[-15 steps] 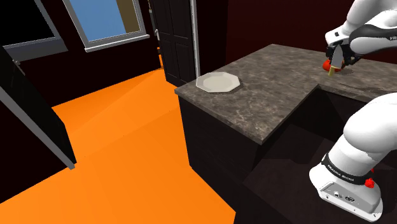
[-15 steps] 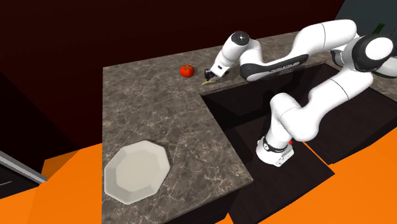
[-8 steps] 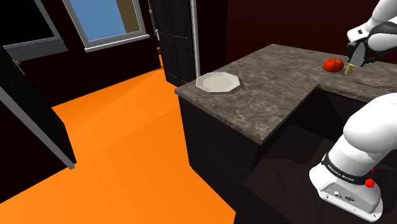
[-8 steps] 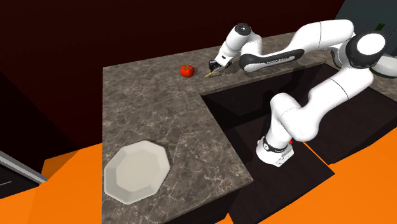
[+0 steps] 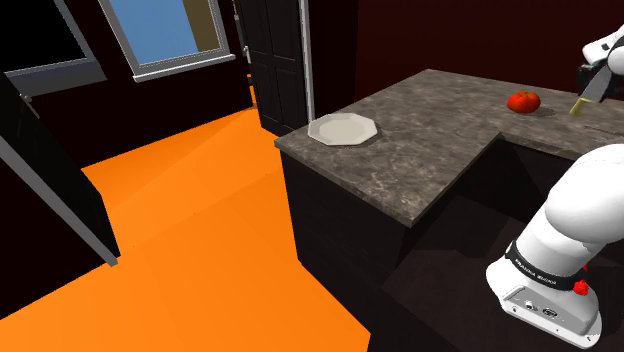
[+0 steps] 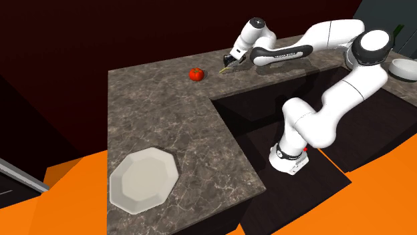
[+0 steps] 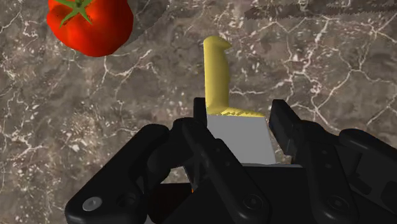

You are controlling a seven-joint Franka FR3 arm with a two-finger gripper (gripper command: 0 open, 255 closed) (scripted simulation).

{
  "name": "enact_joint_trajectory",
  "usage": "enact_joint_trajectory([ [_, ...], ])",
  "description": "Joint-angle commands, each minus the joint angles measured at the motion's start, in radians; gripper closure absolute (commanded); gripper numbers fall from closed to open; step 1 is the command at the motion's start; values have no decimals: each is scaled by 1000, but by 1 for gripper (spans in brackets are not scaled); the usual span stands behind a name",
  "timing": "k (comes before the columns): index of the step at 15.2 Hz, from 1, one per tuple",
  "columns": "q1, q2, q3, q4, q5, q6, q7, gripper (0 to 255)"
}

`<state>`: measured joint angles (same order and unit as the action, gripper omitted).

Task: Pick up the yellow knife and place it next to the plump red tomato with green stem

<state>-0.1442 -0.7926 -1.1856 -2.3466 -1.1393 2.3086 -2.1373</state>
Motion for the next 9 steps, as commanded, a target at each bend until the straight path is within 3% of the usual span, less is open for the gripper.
enact_joint_trajectory([
  [1,40,7,-66,59,5,10,-52,255],
  [3,98,7,-147,138,14,15,-114,255],
  [9,124,17,-220,105,-43,79,-74,255],
])
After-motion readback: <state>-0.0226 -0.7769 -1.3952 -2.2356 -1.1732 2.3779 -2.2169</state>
